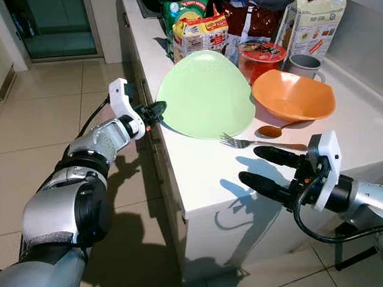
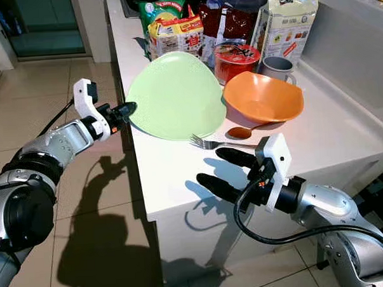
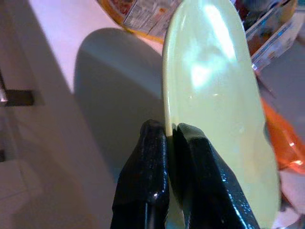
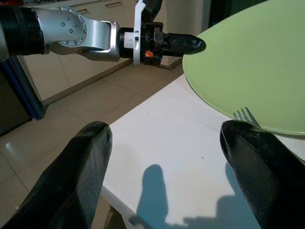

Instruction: Setting the table

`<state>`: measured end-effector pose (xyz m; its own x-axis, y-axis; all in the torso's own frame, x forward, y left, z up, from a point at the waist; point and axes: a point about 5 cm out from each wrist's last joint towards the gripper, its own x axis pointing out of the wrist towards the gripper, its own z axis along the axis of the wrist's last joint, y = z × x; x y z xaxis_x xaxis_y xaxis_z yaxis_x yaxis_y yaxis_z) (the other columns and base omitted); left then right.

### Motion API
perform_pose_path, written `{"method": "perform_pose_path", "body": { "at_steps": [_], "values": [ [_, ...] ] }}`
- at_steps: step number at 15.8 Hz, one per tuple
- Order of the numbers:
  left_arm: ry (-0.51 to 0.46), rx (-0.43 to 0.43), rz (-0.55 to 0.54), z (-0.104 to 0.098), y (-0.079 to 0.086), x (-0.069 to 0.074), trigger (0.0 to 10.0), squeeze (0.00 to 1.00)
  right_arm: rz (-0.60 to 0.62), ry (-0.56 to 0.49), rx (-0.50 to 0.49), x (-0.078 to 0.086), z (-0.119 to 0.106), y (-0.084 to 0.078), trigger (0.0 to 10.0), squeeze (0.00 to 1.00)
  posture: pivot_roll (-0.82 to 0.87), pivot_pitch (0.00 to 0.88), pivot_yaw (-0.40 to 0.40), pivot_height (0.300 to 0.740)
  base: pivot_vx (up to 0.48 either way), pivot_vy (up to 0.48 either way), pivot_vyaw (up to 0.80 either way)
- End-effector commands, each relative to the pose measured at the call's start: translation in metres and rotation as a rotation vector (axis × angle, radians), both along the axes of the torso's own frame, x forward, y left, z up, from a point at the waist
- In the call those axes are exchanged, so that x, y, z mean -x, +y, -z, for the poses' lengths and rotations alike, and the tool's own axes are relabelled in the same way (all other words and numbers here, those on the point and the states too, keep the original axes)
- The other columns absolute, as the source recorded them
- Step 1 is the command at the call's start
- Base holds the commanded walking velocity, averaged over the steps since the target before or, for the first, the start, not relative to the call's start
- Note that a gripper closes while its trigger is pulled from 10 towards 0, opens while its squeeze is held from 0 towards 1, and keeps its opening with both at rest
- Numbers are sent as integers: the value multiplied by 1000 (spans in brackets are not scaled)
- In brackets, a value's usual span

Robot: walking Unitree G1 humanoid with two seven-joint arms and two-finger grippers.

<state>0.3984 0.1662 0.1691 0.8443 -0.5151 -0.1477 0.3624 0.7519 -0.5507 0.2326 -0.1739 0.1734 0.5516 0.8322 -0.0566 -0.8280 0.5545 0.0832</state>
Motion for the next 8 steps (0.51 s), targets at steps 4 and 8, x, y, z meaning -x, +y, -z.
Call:
{"method": "perform_pose_path", "body": {
  "at_steps": [4, 8],
  "values": [
    [-42, 13, -40, -14, 13, -3, 0, 0, -1, -34, -3, -7, -5, 0, 10000, 0, -101, 0, -24, 740, 0, 0, 0],
    [-239, 106, -39, -59, 39, -5, 0, 0, 41, -82, -143, -18, -23, 7, 10000, 0, -45, 0, -34, 740, 0, 0, 0]
  ]
}}
